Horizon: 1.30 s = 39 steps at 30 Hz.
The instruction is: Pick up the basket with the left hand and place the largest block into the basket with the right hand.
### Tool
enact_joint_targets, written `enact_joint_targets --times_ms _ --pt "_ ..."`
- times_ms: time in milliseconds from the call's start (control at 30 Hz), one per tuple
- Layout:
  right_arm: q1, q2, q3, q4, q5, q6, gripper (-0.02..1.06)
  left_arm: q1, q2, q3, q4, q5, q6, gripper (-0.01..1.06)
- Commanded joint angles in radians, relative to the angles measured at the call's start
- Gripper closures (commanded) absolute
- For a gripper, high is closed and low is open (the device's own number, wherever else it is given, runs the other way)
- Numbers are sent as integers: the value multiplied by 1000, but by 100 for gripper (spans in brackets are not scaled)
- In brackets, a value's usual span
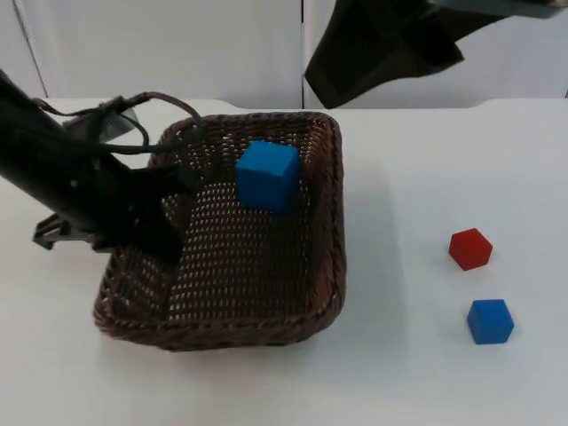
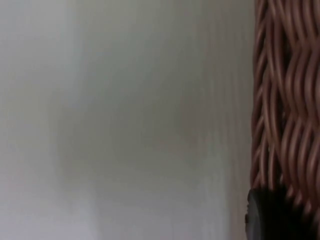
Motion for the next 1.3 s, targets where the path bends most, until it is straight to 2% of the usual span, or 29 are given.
enact_joint_targets --times_ms 0,267,633,667,767,800,933,967,1000,1033,1267 --pt "4 -8 6 -8 -16 0 26 -11 31 -34 -61 10 35 105" --pt "4 -8 8 -8 -23 0 26 -66 102 -87 -77 3 80 105" --pt "4 -8 8 -8 -23 0 26 -71 102 -87 -76 -3 80 103" --pt "4 -8 8 -8 -21 0 26 -71 102 -87 -76 2 80 98" --pt "4 -8 8 -8 -18 0 26 -71 100 -87 -76 21 80 72" --pt "4 -8 8 -8 -18 0 26 -71 100 -87 -76 21 80 72" --pt "4 -8 8 -8 -18 0 26 -69 79 -87 -70 58 74 22" --pt "4 -8 8 -8 -18 0 26 -69 79 -87 -70 58 74 22" --pt "4 -8 8 -8 -18 0 26 -69 64 -87 -68 68 74 5" --pt "4 -8 8 -8 -18 0 26 -69 50 -87 -64 72 71 0" --pt "4 -8 8 -8 -30 0 26 -69 -57 -85 -3 115 65 0"
